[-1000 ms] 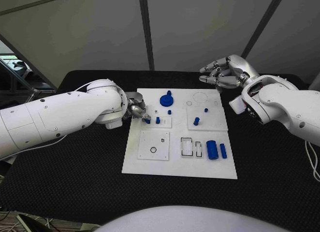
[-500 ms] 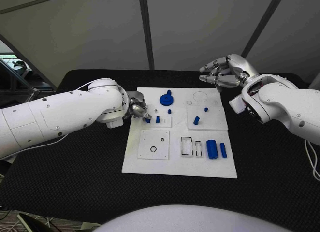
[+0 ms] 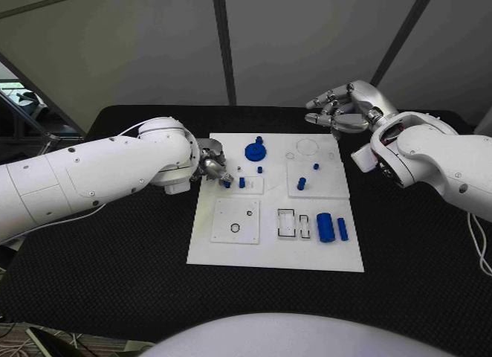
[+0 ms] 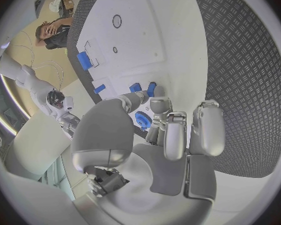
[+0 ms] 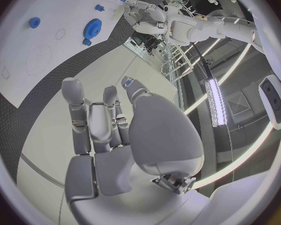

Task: Assemble the parts on the task board

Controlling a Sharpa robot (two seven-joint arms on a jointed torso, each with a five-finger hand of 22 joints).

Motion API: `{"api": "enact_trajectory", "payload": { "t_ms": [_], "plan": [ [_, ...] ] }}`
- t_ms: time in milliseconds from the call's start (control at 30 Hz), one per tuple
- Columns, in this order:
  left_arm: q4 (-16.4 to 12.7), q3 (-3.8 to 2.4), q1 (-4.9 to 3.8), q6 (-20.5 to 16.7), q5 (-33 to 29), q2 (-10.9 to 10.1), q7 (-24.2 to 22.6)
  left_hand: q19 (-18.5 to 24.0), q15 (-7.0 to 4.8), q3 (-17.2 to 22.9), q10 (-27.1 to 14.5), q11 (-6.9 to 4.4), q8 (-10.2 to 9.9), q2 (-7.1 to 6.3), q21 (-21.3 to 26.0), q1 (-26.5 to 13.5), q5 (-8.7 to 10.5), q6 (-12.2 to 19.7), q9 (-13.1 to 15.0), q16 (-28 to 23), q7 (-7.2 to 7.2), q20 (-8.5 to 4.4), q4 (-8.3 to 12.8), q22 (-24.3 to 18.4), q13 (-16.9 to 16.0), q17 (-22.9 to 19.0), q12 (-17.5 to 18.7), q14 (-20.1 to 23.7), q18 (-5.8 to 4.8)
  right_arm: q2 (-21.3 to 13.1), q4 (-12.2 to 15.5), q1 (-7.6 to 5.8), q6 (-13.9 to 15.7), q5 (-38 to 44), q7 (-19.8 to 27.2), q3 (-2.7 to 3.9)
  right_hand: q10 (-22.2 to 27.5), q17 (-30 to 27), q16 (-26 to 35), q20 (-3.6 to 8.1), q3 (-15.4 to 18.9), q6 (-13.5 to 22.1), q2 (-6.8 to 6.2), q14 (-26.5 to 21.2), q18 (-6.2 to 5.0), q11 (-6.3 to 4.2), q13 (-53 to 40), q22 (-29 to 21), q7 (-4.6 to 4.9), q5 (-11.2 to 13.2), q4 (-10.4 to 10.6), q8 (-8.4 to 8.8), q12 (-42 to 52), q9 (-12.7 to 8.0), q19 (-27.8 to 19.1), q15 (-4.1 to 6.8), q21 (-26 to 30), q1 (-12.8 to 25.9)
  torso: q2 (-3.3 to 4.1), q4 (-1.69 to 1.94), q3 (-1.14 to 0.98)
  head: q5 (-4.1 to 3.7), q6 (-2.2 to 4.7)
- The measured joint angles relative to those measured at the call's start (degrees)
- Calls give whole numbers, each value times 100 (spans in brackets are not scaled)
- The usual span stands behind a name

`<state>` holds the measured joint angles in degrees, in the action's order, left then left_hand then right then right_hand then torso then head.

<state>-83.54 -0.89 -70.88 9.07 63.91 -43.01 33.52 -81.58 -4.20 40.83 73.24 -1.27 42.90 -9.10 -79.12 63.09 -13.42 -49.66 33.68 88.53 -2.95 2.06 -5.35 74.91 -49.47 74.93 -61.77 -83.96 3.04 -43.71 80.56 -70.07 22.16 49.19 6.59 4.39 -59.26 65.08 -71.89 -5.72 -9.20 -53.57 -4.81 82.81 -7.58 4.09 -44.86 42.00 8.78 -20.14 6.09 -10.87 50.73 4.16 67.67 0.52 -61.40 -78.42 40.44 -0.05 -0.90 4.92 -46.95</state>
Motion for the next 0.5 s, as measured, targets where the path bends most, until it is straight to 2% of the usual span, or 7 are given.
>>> {"api": "enact_trajectory", "payload": {
  "t_ms": [100, 200, 267, 400, 500],
  "plan": [
    [6, 0, -1, 21, 5, 6, 13, 0, 0, 7, 1, 1, -1, -15, 0, -78, -134, -12, 1, 0, 12, 0, -7, 0, 27, 0, 14, 0, 0, -1, 1, 0, 0, 0, 0, 0, 0, 0, 0, 0, 0, 0, 0, 0, 0, 0, 0, 0, 0, 0, 0, 0, 0, 0, 0, 0, 0, 0, -1, 1, 1, -10, 0],
    [14, 0, -1, 39, 7, 16, 21, -7, -1, 21, 19, -6, 38, 5, 0, -177, -143, -53, 23, 0, 53, -7, 7, 0, 46, 0, 33, -1, 0, -1, 1, 0, 0, 0, 0, 0, 0, 0, 0, 0, 0, 0, 0, 0, 0, 0, 0, 0, 0, 0, 0, 0, 0, 0, 0, 0, 0, 0, -1, 2, 3, -13, 0],
    [23, 2, 1, 48, 7, 25, 28, -22, -20, 125, 42, -26, 38, 11, 0, -285, -143, -72, 33, 0, 71, -22, 112, 0, 65, 0, 42, -20, 0, -2, 2, 0, 0, 0, 0, 0, 0, 0, 0, 0, 0, 0, 0, 0, 0, 0, 0, 0, 0, 0, 0, 0, 0, 0, 0, 0, 0, 0, -2, 5, 3, -13, 1],
    [45, 3, 3, 51, 5, 38, 36, -22, -42, 204, 60, -44, 64, 41, 0, -487, -143, -114, 34, 0, 113, -22, 191, 0, 78, 0, 42, 1, 0, -2, 2, 0, -1, 0, -1, 0, 0, 0, 0, 0, 0, 0, 0, 0, 0, 0, 0, 0, 0, 0, 0, 0, 0, 0, 0, 0, 0, 0, -3, 7, 4, -13, 5],
    [59, 4, 5, 44, 1, 45, 43, -42, -43, 280, 82, -67, 64, 115, 0, -620, -142, -146, 37, 0, 144, -42, 270, 0, 60, 0, 42, 1, 0, -2, 2, 0, -2, 0, -1, 0, 0, -1, 0, 0, 0, 0, 0, 0, 0, 0, 0, 0, 0, 0, 0, 0, 0, 0, 0, 0, 0, 0, -3, 7, 4, -12, 2]
  ]
}}
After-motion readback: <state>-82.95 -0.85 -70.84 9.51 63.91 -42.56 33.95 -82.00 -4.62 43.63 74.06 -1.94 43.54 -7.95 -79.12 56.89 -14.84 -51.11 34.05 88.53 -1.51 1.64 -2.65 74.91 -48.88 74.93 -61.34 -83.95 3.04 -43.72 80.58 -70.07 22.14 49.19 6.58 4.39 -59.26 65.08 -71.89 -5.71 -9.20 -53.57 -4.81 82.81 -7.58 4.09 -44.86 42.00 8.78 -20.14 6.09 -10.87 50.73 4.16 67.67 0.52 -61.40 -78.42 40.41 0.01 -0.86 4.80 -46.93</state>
